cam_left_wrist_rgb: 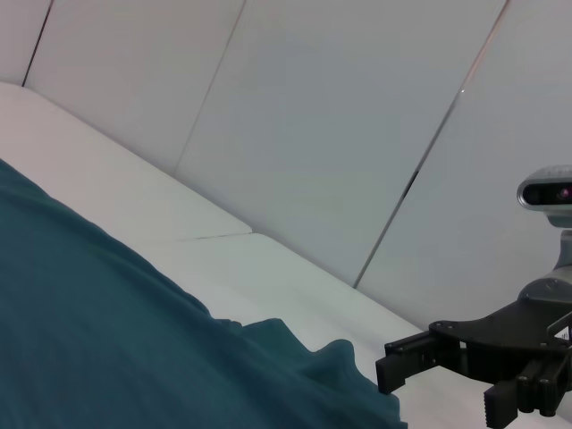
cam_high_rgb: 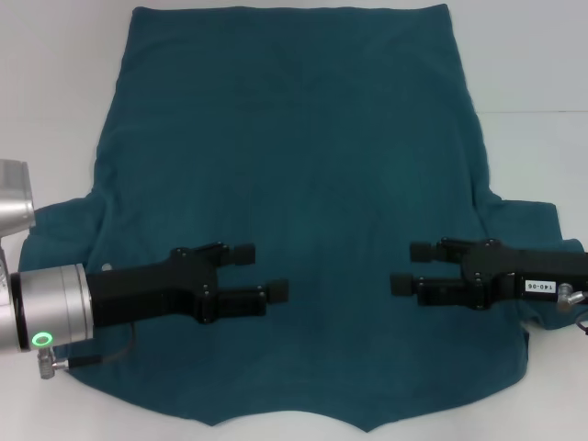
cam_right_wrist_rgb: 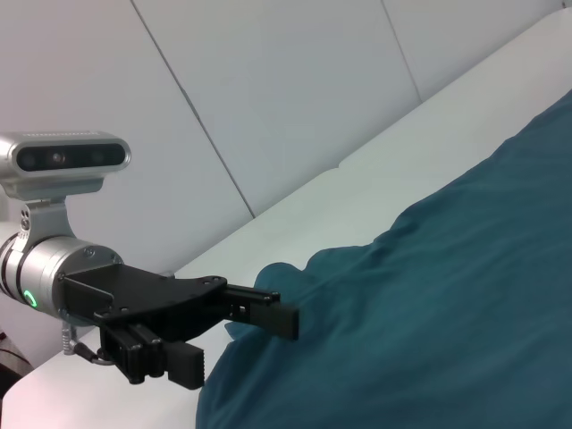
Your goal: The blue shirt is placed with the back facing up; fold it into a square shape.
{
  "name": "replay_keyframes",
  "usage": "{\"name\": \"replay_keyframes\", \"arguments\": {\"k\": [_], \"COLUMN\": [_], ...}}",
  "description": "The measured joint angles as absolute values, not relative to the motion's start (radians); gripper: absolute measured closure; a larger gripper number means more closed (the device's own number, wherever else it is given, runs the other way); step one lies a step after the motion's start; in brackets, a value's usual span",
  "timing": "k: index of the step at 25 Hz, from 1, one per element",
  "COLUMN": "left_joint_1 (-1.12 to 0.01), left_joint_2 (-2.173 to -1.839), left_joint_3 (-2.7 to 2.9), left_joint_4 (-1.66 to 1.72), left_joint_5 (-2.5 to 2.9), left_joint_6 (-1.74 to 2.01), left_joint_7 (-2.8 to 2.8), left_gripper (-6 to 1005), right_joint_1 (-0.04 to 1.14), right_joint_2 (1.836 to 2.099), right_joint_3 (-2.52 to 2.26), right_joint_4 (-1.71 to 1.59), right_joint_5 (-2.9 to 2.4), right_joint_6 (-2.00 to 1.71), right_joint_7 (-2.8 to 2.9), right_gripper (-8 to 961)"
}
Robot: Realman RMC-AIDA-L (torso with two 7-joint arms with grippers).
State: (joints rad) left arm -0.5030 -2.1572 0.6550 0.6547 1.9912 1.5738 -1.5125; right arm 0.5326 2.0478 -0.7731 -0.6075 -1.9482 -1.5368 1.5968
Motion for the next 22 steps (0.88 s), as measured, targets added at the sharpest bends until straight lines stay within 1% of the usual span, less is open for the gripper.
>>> {"name": "replay_keyframes", "arguments": {"k": [13, 22], "left_joint_1": [-0.503, -0.494], "left_joint_2": [-2.157, -2.158], "left_joint_3": [0.654, 0.604], "left_joint_4": [0.655, 0.655], "left_joint_5": [1.999, 1.988], "left_joint_6": [1.565, 1.509], "left_joint_7": [-1.514, -1.575], "left_gripper": [62, 62], "right_joint_1": [0.537, 0.537], "right_joint_2": [2.049, 2.058], "right_joint_3": [-0.773, -0.766], "right_joint_4": [-0.607, -0.607], "right_joint_5": [-1.948, -1.943], "right_joint_6": [-1.533, -1.525], "right_joint_7": [1.597, 1.588], "right_gripper": [56, 56]}}
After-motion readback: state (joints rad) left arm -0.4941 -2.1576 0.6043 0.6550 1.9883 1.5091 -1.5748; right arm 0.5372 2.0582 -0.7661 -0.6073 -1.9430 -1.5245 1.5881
